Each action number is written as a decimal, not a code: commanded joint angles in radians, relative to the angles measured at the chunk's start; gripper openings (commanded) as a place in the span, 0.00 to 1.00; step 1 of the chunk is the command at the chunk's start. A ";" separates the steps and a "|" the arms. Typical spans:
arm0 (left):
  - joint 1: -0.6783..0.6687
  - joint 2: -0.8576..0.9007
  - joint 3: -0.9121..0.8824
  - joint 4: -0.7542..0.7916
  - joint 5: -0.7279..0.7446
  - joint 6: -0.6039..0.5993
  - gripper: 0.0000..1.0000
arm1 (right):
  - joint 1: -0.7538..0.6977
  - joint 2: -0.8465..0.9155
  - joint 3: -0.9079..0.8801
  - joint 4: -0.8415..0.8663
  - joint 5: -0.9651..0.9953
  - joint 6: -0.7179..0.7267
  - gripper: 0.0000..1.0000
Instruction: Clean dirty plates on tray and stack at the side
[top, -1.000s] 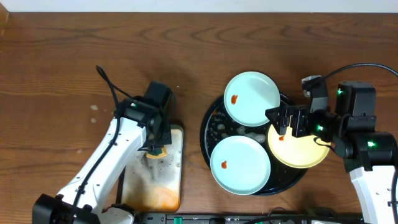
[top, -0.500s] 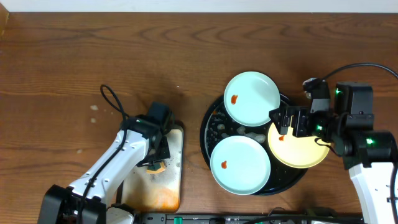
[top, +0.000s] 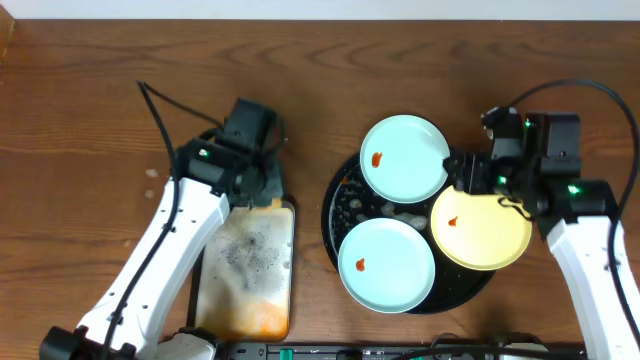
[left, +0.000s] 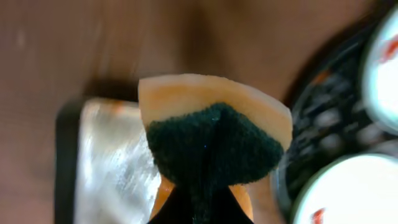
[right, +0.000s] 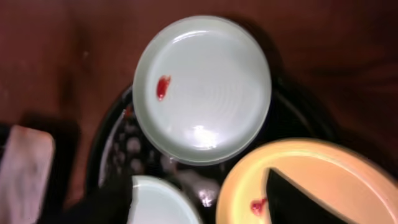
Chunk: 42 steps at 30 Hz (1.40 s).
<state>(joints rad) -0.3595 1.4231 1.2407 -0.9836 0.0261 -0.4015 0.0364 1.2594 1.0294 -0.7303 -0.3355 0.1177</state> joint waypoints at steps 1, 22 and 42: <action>-0.023 0.007 0.061 0.052 0.045 0.027 0.07 | -0.003 0.084 0.016 0.043 0.069 -0.006 0.53; -0.183 0.223 0.202 0.299 0.071 0.053 0.07 | -0.005 0.524 0.016 0.313 0.137 -0.011 0.29; -0.248 0.247 0.201 0.360 0.071 0.052 0.07 | 0.031 0.541 0.015 0.248 0.167 -0.045 0.01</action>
<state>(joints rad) -0.5915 1.6497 1.4090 -0.6384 0.0986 -0.3614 0.0399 1.7916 1.0328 -0.4751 -0.1898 0.1005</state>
